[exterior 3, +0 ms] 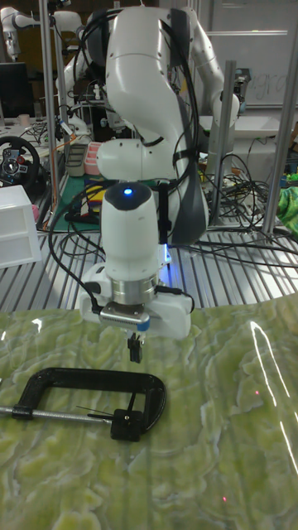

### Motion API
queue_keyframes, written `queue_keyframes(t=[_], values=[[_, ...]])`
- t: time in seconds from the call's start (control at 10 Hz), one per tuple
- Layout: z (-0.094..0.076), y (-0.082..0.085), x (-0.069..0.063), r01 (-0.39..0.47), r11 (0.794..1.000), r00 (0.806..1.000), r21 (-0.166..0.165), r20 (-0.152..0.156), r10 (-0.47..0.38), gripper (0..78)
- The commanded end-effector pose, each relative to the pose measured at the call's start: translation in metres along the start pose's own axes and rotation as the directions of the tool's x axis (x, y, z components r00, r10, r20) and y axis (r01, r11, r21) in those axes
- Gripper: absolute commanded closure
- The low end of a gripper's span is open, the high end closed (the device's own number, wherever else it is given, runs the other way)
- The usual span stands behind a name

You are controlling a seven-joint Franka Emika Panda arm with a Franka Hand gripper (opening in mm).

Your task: Turn the hands of a clock

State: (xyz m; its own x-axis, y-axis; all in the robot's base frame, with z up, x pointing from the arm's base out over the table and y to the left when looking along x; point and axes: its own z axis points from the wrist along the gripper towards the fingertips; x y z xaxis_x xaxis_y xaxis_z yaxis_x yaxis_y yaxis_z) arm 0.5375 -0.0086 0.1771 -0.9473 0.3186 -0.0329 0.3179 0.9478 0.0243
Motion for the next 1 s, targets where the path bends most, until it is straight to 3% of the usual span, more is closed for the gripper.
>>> queue_keyframes(t=[0.1, 1.0], values=[[0.025, -0.007, -0.016, 0.041, 0.999, 0.999, -0.01, 0.011, -0.041, 77.6], [0.06, -0.013, -0.014, 0.086, 0.996, 0.996, -0.011, 0.017, -0.086, 77.6]])
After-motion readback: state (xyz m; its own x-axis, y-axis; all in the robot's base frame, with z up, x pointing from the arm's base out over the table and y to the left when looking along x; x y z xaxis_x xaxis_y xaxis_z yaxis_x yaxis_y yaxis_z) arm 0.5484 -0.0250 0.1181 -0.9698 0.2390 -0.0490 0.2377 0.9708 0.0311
